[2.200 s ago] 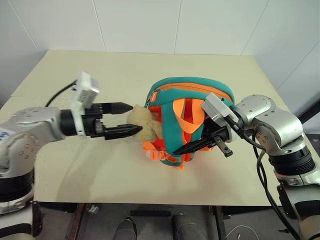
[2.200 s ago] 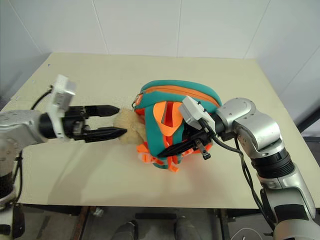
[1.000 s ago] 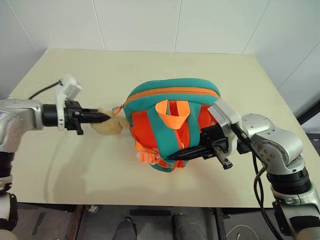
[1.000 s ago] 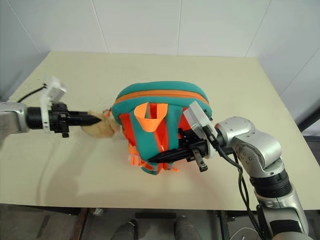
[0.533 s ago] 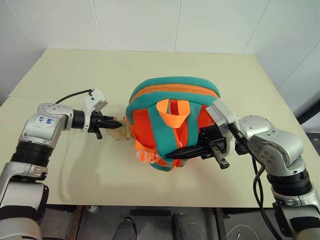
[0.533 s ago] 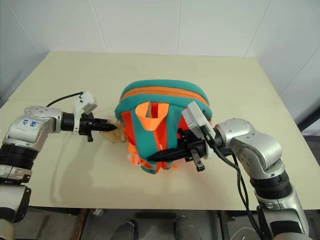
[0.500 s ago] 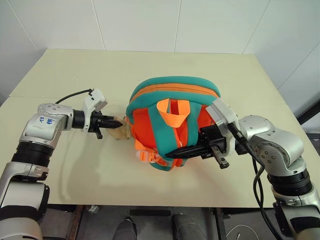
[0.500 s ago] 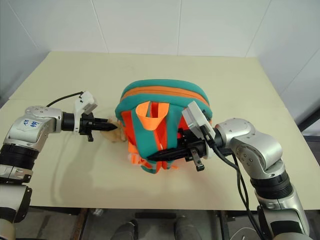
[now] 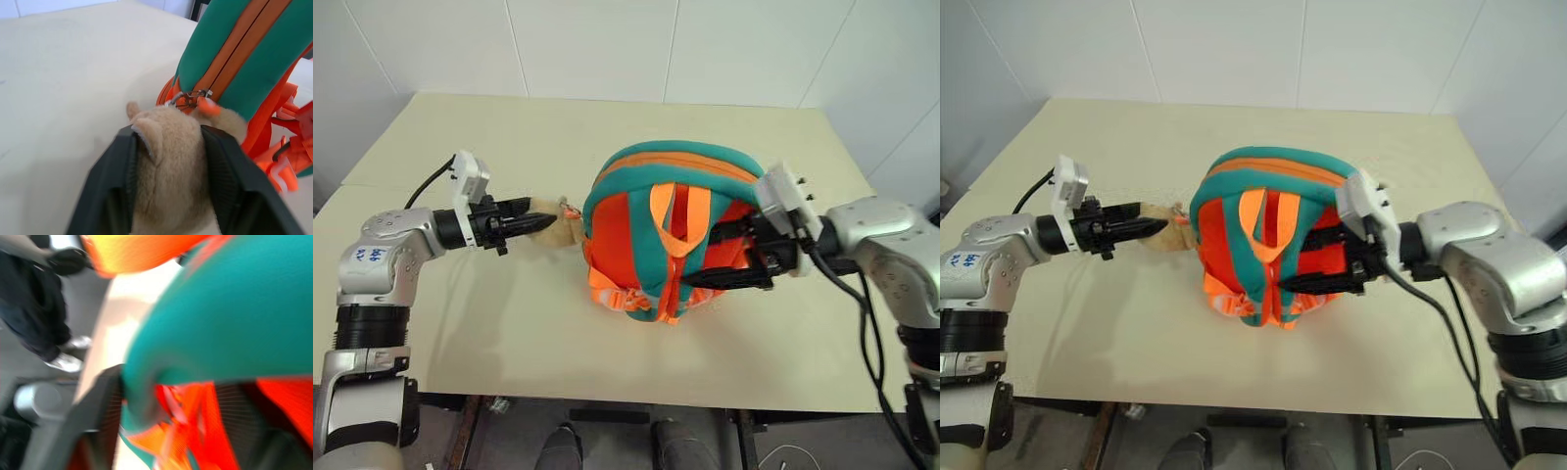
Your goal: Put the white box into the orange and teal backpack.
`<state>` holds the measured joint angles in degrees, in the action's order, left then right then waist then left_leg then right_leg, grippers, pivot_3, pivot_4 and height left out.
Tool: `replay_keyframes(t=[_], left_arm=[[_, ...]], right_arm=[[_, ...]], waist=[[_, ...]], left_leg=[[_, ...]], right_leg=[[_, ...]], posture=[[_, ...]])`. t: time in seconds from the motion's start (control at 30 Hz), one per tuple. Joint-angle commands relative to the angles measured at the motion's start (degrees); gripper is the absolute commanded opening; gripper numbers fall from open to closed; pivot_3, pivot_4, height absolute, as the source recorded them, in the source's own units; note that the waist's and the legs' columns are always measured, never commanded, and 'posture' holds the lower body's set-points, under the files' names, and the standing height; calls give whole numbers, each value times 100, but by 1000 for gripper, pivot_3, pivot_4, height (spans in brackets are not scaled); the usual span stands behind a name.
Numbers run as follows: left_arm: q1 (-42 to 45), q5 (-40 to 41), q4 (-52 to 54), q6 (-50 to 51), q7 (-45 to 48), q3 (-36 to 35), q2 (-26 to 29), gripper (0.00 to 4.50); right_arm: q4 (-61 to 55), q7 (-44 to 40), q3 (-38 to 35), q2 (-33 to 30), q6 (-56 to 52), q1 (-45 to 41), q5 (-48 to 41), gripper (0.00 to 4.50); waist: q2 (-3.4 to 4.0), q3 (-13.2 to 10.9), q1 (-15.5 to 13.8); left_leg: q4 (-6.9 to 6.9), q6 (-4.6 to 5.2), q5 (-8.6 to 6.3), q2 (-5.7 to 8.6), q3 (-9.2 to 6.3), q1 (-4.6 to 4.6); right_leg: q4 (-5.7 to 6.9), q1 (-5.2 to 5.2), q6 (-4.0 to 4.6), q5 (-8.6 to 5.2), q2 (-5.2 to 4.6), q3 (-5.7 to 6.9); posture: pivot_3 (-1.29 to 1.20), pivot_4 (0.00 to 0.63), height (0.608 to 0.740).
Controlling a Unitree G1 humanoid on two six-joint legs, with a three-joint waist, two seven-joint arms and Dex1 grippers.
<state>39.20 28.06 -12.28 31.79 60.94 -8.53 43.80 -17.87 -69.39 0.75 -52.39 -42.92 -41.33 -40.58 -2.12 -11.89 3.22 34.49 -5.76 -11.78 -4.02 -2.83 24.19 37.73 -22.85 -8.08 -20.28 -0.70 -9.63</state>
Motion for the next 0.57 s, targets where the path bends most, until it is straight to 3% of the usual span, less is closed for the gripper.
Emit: replay_keyframes(t=[0.03,0.07,0.17,0.37,0.57], left_arm=[[-36,101,181,-156,-16,-392,209,3097],[-48,94,133,-226,7,-457,234,3449],[-89,83,-208,-555,201,-678,343,4391],[-223,49,-656,-1131,411,-928,423,4454],[-335,129,-626,-1282,389,-1051,375,4454]], right_arm=[[-67,41,-502,-483,-34,157,101,4246],[-38,22,-569,-627,-5,218,160,4500],[98,-12,-823,-1124,114,465,429,4500],[690,-323,-1775,-2067,486,1429,912,4500],[1351,195,-2236,-1523,809,1488,861,4500]], waist=[[0,0,-9],[0,0,-16],[0,0,-16],[0,0,-16],[0,0,29]], left_leg=[[4,0,0,0,0,0],[7,0,0,0,1,1],[11,0,0,1,3,1],[10,3,-2,1,6,0],[14,6,-4,-1,11,-6]], right_leg=[[0,1,0,0,0,0],[0,2,0,0,0,0],[0,3,-2,1,-1,-1],[-4,3,-1,1,-2,-1],[-2,7,-2,2,-2,-2]], posture=[[0,150,740],[0,150,740],[0,150,740],[0,150,740],[0,150,740]])
